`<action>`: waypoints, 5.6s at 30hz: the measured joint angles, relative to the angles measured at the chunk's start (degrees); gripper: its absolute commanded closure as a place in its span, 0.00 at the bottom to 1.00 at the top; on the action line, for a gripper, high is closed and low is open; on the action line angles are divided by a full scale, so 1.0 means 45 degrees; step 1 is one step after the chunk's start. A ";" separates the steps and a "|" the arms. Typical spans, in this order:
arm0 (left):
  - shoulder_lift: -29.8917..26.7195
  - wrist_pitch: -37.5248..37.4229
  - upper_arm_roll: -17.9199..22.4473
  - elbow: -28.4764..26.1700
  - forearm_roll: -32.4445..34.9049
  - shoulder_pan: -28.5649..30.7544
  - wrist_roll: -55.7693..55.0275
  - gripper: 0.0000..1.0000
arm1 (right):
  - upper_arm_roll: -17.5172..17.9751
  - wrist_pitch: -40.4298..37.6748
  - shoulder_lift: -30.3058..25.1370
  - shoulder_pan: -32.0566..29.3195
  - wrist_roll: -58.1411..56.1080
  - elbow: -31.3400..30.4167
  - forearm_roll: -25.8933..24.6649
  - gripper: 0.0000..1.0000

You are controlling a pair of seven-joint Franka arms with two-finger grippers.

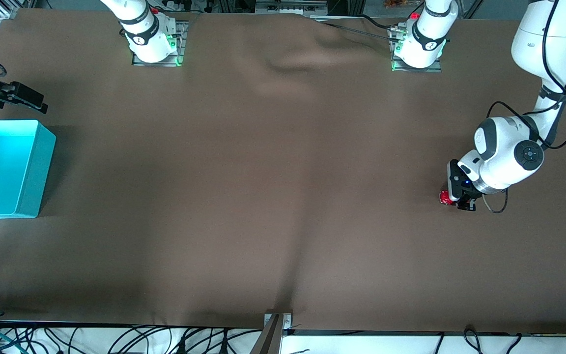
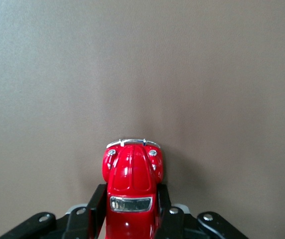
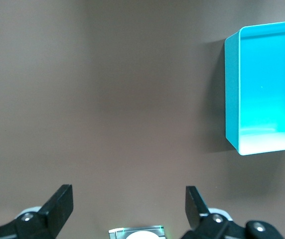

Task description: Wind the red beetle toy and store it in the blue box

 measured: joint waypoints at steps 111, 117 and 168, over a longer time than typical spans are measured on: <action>-0.2741 -0.3708 -0.1764 0.0518 0.0000 -0.1431 -0.3901 0.00 | -0.0079 -0.0025 -0.0049 -0.0023 -0.0001 0.0000 0.0000 0.00; -0.2669 -0.3738 -0.2453 0.0321 0.0000 -0.1811 -0.5057 0.00 | -0.0090 -0.0025 -0.0047 -0.0032 0.0000 0.0000 0.0000 0.00; 0.0064 -0.0362 -0.2433 0.0147 -0.0001 -0.3301 -0.5716 0.94 | -0.0180 -0.0021 -0.0039 -0.0039 0.0000 0.0000 0.0000 0.00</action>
